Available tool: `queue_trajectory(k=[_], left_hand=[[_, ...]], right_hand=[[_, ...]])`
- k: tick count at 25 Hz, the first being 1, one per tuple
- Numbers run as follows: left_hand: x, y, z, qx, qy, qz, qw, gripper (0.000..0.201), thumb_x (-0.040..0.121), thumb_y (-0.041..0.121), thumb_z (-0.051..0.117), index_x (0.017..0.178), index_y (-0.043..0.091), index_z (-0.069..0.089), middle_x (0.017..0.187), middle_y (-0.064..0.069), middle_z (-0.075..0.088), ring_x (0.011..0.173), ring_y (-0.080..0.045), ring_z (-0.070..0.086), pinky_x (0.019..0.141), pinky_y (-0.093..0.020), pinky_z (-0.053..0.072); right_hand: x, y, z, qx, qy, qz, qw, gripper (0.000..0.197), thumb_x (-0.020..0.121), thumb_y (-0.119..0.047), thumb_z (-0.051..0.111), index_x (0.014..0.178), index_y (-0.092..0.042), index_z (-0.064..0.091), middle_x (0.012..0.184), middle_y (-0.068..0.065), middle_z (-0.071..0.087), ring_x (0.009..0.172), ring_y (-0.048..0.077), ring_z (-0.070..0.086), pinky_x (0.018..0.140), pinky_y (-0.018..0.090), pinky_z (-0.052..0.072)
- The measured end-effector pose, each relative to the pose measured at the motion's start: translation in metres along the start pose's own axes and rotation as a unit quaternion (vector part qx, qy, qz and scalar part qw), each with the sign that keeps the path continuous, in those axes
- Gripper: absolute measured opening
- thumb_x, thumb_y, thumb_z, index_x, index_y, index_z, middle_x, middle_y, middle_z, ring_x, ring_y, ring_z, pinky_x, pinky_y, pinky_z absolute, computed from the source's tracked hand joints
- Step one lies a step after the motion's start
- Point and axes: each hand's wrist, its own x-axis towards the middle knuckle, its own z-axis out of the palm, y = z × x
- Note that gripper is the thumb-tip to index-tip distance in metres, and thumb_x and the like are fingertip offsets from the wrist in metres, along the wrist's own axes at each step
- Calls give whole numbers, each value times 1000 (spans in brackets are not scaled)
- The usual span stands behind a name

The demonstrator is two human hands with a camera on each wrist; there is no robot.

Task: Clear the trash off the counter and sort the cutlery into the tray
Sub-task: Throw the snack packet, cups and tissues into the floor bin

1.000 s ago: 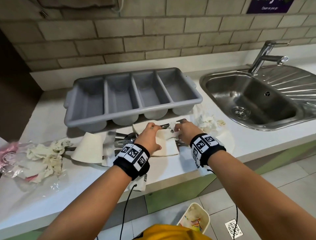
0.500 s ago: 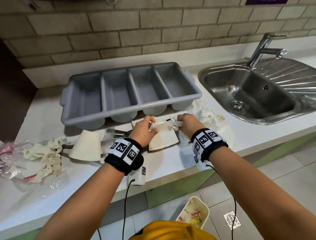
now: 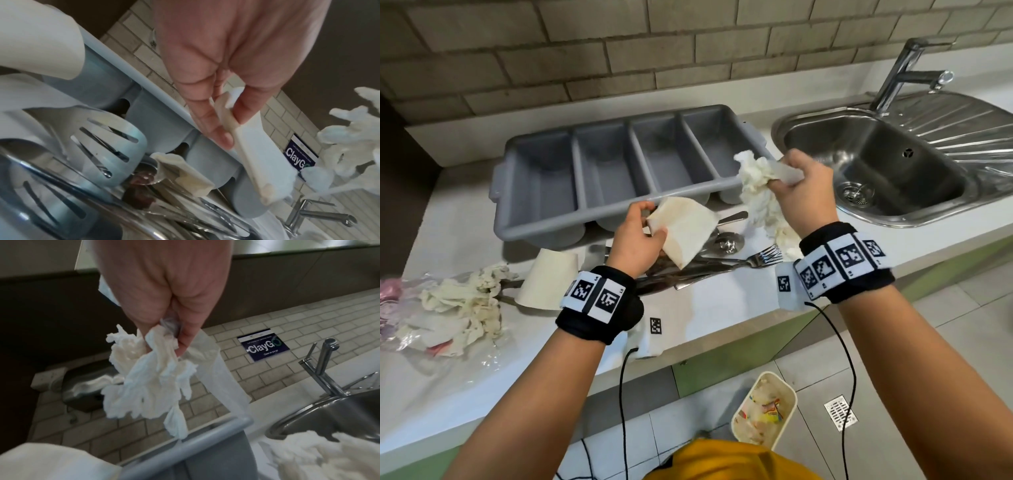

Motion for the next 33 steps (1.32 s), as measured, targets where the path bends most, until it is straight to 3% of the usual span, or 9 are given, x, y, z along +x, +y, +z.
queue_trajectory(k=[5, 9, 11, 14, 18, 24, 26, 28, 33], left_hand=[[-21, 16, 4, -35, 25, 24, 999, 55, 82, 0, 54, 131, 20, 39, 109, 1, 50, 102, -27, 58, 90, -49, 53], [-54, 37, 20, -39, 34, 59, 997, 62, 81, -2, 52, 136, 21, 36, 114, 4, 48, 99, -20, 54, 90, -48, 53], [-74, 49, 36, -40, 30, 66, 997, 61, 80, -3, 52, 134, 20, 38, 116, 3, 50, 96, -19, 55, 91, -47, 53], [-110, 70, 63, -63, 16, 60, 996, 59, 79, -6, 53, 131, 19, 40, 103, 5, 52, 90, -22, 56, 81, -45, 58], [-170, 68, 100, -76, 24, 40, 996, 59, 74, -2, 56, 118, 34, 40, 93, 17, 47, 95, -29, 59, 82, -49, 56], [-238, 9, 154, -2, -35, -60, 998, 58, 79, -5, 57, 130, 20, 42, 86, 22, 49, 58, 2, 57, 61, -14, 53], [-244, -17, 177, 29, -58, -105, 992, 58, 78, -5, 58, 128, 20, 44, 84, 18, 53, 61, 1, 56, 55, -8, 50], [-237, -52, 205, 44, -77, -146, 985, 57, 77, -5, 57, 129, 16, 44, 89, 9, 58, 67, -8, 59, 55, -9, 50], [-206, -156, 294, 129, -159, -191, 960, 60, 78, -3, 55, 134, 11, 39, 120, -14, 55, 101, -34, 59, 80, -24, 44]], right_hand=[[-19, -7, -36, 75, 66, -32, 994, 38, 76, -1, 66, 61, -27, 43, 64, -8, 49, 52, -10, 46, 50, 3, 38], [-42, -5, -62, 79, 75, -60, 992, 11, 75, 0, 65, 81, 7, 58, 82, 26, 64, 53, -10, 49, 53, 4, 38], [-56, 3, -79, 75, 59, -73, 993, 17, 76, 2, 64, 87, 13, 57, 76, 17, 64, 55, -14, 50, 55, 1, 38], [-76, 17, -108, 74, 23, -70, 995, 11, 76, 2, 66, 82, -6, 61, 76, -16, 50, 64, -23, 51, 64, -3, 39], [-117, 46, -148, 146, -13, -80, 986, 43, 73, -1, 69, 74, -36, 44, 81, -19, 50, 72, -19, 54, 72, 3, 42], [-165, 124, -155, 209, -78, -3, 975, 47, 70, 12, 62, 70, -33, 53, 70, -21, 63, 66, -13, 56, 65, 5, 45], [-181, 159, -137, 193, -100, 55, 974, 47, 69, 12, 63, 69, -33, 51, 67, -31, 64, 64, -14, 56, 64, 4, 43], [-194, 199, -114, 193, -121, 108, 968, 42, 69, 11, 65, 68, -29, 51, 63, -22, 62, 61, -13, 54, 61, 3, 41], [-229, 322, -25, 136, -186, 238, 944, 16, 70, 11, 69, 74, -1, 59, 66, -5, 52, 58, -4, 50, 61, 11, 41]])
